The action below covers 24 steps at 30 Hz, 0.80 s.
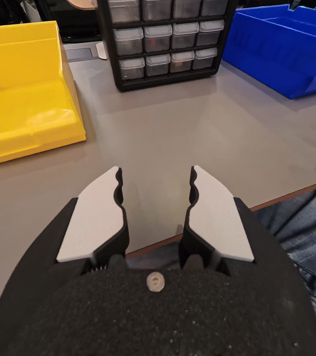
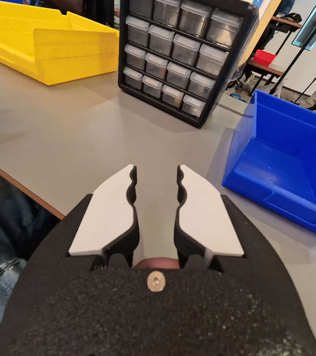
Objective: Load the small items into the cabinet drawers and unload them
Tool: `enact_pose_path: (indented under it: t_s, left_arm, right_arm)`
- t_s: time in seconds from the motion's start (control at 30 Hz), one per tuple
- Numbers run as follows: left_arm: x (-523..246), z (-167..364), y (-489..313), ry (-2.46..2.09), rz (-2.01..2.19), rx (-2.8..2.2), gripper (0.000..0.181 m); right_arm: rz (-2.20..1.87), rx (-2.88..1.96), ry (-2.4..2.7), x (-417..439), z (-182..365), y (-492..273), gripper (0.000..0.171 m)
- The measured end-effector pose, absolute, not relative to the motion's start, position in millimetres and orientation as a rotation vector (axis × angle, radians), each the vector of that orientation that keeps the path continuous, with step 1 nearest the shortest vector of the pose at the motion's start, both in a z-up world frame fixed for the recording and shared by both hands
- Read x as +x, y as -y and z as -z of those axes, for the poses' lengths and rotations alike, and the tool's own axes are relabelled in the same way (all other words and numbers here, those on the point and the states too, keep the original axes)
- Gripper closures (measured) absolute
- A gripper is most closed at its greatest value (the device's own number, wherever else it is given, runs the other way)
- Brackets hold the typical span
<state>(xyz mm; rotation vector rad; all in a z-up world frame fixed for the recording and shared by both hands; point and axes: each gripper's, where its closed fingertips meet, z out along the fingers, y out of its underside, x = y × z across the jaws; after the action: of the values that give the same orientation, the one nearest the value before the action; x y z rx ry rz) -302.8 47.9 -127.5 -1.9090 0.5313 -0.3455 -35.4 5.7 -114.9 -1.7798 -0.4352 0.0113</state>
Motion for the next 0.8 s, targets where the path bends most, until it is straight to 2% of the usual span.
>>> enact_pose_path:
  t_s: [0.8]
  left_arm:
    - [-289.8, 135.8, -49.8, -0.587, 0.342, -1.926, 0.115]
  right_arm:
    - [-0.109, -1.846, 0.331, -21.7, 123.9, -16.7, 0.130]
